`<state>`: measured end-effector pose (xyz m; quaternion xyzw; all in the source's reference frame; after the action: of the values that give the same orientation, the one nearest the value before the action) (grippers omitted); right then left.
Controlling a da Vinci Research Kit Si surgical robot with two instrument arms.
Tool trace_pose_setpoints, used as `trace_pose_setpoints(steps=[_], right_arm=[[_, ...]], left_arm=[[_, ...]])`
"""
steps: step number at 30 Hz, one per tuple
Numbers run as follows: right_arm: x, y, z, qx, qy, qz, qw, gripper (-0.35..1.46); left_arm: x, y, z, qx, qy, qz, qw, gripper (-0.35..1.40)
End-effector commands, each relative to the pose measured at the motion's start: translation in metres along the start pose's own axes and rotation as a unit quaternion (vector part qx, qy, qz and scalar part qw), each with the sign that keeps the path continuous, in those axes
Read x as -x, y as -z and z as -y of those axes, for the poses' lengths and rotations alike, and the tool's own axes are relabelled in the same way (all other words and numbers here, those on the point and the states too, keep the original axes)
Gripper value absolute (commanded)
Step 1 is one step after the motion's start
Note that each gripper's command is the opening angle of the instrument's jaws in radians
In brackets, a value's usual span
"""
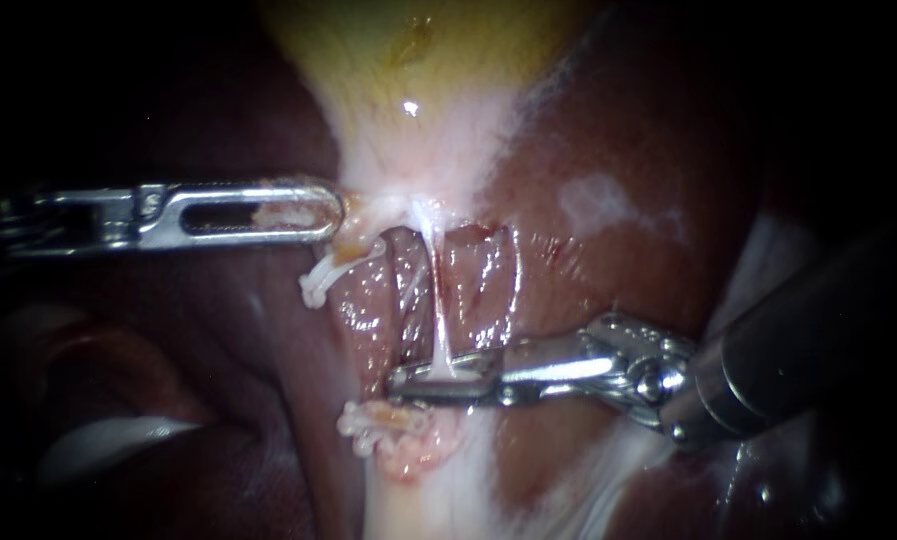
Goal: Going back first clip right tube
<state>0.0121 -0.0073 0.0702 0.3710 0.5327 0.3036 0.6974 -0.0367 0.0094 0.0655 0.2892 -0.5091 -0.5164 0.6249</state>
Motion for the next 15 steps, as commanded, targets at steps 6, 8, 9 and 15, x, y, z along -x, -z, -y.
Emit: trace_pose_setpoints(steps=[6,8,9,15], right_arm=[[-0.0001,-0.0003,0.0001,-0.010,0.013,0.004,0.9999,-0.33],[-0.0001,-0.0005,0.0001,-0.013,0.057,-0.001,0.9983,0.03],[-0.0003,-0.0007,0.0002,-0.013,0.083,-0.003,0.9964,0.26],[-0.0005,-0.0015,0.0005,-0.001,0.130,-0.015,0.9913,0.49]], left_arm=[[0.0000,0.0001,0.0001,0.001,0.000,0.000,1.0000,-0.35],[0.0000,0.0001,0.0002,0.001,0.000,0.000,1.0000,-0.35],[0.0000,0.0001,0.0002,0.001,0.000,0.000,1.0000,-0.35],[0.0000,0.0001,0.0002,0.001,0.000,0.000,1.0000,-0.35]])
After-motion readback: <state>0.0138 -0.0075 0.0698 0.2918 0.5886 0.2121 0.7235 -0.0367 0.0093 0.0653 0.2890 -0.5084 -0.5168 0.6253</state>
